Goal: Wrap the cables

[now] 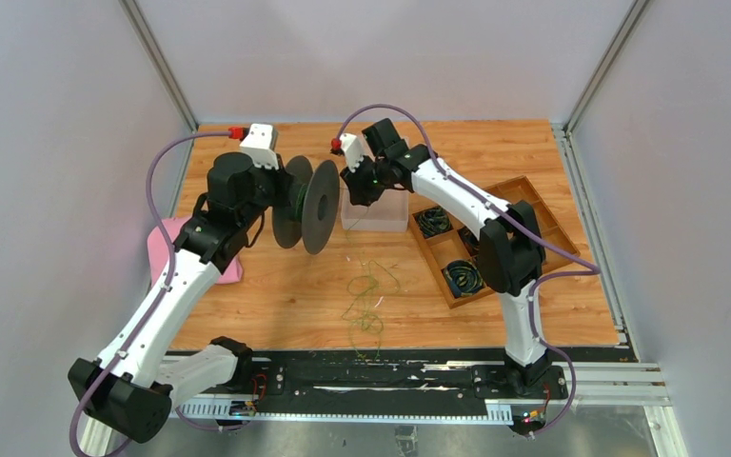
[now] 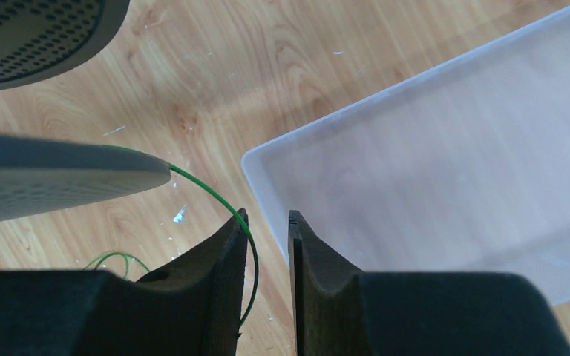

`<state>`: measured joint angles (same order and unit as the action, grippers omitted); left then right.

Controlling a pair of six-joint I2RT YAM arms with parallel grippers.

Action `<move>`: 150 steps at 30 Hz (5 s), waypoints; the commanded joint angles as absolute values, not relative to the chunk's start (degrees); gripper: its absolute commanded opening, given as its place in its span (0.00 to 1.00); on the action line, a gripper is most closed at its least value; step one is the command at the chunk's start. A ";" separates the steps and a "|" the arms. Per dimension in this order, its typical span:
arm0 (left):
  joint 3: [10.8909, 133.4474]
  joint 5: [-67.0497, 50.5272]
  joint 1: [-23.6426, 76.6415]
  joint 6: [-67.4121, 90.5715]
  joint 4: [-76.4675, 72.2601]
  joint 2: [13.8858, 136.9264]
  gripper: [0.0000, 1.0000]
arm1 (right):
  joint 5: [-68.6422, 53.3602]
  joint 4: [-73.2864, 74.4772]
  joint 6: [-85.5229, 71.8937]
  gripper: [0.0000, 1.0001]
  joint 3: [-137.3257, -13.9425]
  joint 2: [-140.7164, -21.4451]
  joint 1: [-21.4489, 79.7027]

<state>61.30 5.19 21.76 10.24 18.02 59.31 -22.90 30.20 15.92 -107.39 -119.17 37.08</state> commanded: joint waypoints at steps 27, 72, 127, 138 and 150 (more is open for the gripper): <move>61.90 6.90 19.78 11.77 13.28 57.75 0.00 | -36.29 33.75 8.61 0.69 -112.94 -114.87 36.04; 62.35 5.82 18.91 13.01 13.62 57.55 0.00 | -44.43 1.23 -0.64 0.68 -77.12 -99.77 33.02; 72.51 8.68 12.51 20.14 15.95 61.31 0.00 | -39.37 1.53 4.50 0.01 -63.92 -112.91 46.24; 73.75 15.69 12.39 19.19 12.58 64.23 0.00 | -38.14 3.96 6.65 0.01 -64.98 -112.49 54.13; 68.47 18.85 14.12 16.16 8.45 63.93 0.00 | -41.41 14.93 8.95 0.01 -76.91 -109.31 59.43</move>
